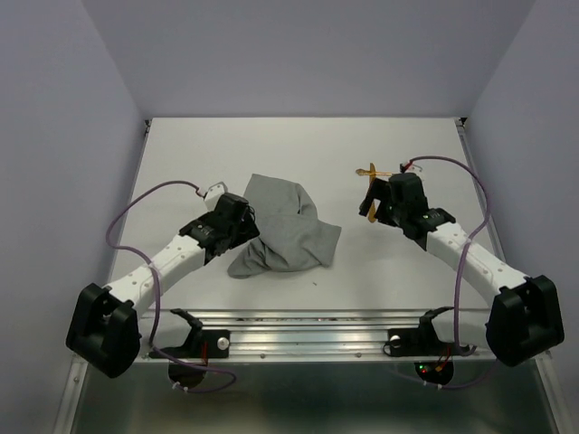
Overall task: Fold the napkin into a case and place the utensils inside
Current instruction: Pick up the crumpled napkin from the center of the board.
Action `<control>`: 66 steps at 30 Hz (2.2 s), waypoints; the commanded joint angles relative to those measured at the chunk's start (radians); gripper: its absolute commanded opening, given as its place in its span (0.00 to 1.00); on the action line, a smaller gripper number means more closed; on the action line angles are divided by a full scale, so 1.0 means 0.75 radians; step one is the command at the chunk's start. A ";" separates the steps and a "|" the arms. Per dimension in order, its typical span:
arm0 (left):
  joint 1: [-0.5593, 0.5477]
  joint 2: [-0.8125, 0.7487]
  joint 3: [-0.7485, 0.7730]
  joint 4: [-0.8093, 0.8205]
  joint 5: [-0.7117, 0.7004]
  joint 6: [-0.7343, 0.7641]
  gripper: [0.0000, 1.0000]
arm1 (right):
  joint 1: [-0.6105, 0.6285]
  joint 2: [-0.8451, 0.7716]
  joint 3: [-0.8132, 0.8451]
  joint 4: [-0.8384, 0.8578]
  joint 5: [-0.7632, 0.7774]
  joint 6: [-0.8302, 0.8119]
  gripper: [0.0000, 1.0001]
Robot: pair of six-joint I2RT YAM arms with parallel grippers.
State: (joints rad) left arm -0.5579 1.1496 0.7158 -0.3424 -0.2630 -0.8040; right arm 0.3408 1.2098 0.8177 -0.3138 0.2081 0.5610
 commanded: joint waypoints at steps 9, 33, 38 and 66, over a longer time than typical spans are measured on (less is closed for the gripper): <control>0.343 0.553 0.606 0.066 0.021 0.288 0.76 | 0.255 0.299 0.033 0.140 -0.126 0.023 0.98; 0.368 1.011 0.776 0.041 0.259 0.397 0.68 | 0.302 0.534 0.120 0.181 -0.020 0.074 0.91; 0.368 1.077 0.782 0.029 0.308 0.411 0.62 | 0.302 0.624 0.165 0.210 -0.060 0.064 0.82; 0.370 0.914 0.935 -0.122 0.250 0.395 0.00 | 0.339 0.385 0.235 0.085 0.242 0.013 0.01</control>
State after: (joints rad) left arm -0.2798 1.9411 1.3521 -0.3820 -0.0540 -0.5133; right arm 0.5850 1.5635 0.9825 -0.2470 0.3225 0.5911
